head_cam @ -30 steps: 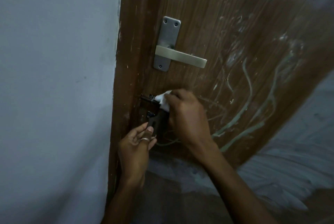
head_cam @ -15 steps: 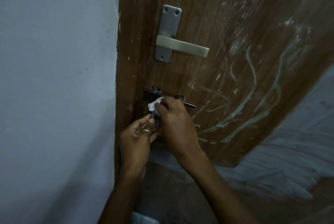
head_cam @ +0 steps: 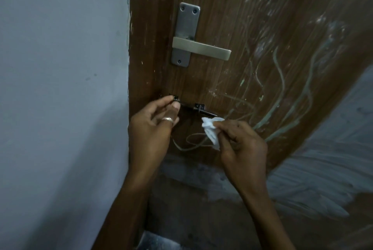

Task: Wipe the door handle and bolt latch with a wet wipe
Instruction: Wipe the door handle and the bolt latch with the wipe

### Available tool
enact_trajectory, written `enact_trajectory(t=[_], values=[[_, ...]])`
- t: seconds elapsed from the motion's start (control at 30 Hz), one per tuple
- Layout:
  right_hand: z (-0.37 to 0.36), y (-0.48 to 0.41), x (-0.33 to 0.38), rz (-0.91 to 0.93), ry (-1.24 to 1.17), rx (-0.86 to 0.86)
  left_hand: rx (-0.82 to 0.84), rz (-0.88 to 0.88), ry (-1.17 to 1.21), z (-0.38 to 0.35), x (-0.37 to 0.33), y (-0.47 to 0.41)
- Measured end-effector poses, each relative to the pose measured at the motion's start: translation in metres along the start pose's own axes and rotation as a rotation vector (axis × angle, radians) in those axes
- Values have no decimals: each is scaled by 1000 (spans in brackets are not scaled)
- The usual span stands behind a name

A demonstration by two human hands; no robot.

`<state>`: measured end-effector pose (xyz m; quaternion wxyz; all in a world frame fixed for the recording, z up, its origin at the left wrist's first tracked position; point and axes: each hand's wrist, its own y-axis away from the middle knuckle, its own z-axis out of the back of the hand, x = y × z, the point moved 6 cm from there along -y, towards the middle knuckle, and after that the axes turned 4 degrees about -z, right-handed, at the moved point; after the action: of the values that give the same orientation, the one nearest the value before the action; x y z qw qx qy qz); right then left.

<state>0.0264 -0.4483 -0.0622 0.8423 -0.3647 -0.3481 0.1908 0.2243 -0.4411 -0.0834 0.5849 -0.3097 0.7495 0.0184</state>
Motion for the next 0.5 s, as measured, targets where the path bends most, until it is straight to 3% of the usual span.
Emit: enact_trajectory(t=[0.17,0.37,0.5], values=[[-7,-27,-4,71,42,-116,81,-160,-283,-25,-20,-38],[-51,-28,-4,181,291,88,182,-249,-524,-40,-20,-65],[-38,-20,-14,129,417,52,314,-275,-628,-38,-28,-73]])
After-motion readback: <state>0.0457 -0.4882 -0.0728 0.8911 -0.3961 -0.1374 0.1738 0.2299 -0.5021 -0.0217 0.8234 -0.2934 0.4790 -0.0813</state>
